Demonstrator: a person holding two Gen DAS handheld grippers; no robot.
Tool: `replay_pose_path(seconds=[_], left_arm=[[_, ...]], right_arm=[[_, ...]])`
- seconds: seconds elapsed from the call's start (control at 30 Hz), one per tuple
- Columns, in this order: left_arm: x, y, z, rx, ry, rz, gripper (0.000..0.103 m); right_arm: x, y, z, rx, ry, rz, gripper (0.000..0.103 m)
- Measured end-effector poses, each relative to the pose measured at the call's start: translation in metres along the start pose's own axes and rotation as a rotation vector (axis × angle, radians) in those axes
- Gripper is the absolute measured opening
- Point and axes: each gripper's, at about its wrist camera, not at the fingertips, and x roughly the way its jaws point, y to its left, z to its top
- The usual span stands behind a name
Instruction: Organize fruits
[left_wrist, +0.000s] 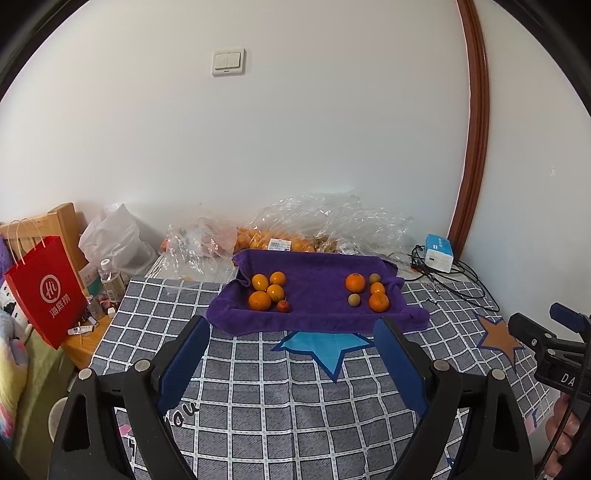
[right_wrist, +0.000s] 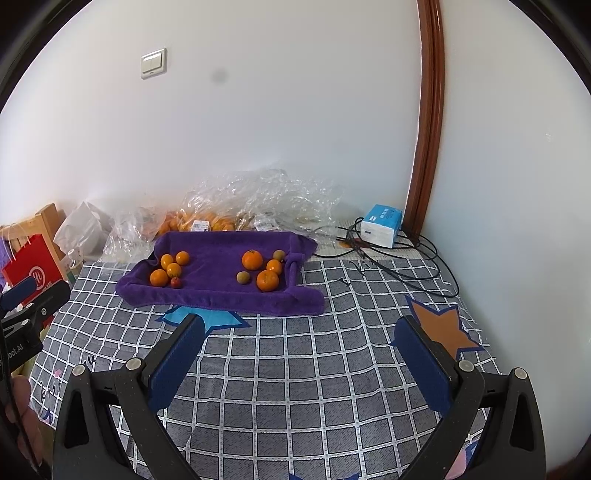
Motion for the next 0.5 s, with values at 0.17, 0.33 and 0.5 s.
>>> replay_pose_path(seconds=[0.17, 0.33, 0.5], left_arm=[[-0.0002, 0.0011, -0.0003, -0.004, 0.000, 0.003, 0.090], [-0.0006, 0.0017, -0.0004, -0.005, -0.001, 0.001, 0.090], [-0.0010, 0.0012, -0.0001, -0.007, -0.003, 0.003, 0.090]], right_arm=[[-0.0002, -0.0004, 0.0003, 0.003, 0.002, 0.004, 0.101], [-0.0001, 0.0000, 0.0007, 0.004, 0.002, 0.002, 0.101], [-0.0007, 0.0005, 0.0002, 0.007, 0.000, 0.005, 0.101]])
